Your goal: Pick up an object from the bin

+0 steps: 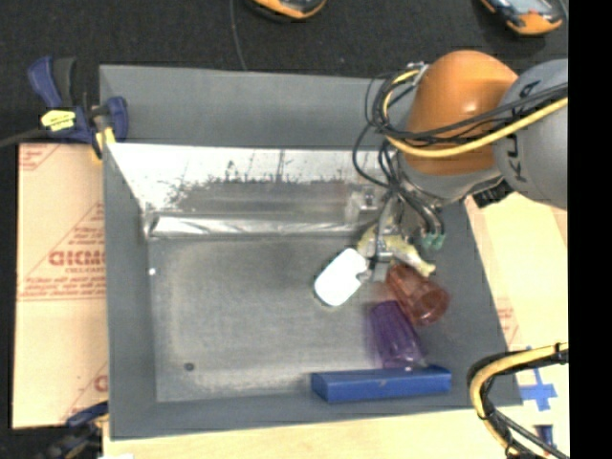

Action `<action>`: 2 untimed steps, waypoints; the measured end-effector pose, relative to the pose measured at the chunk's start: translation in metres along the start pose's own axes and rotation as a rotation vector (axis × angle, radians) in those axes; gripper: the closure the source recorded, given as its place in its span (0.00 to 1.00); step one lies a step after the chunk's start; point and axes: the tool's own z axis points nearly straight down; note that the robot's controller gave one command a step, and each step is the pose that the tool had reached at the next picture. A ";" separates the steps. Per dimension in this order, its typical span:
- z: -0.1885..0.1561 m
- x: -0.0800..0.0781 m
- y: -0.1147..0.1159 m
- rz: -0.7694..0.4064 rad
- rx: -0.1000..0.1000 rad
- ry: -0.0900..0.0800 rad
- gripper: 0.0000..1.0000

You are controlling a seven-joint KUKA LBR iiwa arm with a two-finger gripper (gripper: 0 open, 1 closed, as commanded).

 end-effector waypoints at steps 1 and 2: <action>-0.005 -0.001 0.000 -0.001 0.001 -0.008 0.00; 0.051 0.013 -0.013 -0.057 0.002 -0.012 0.00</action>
Offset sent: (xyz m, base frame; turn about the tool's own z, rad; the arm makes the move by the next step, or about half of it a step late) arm -0.0280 -0.0226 -0.1006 -0.0964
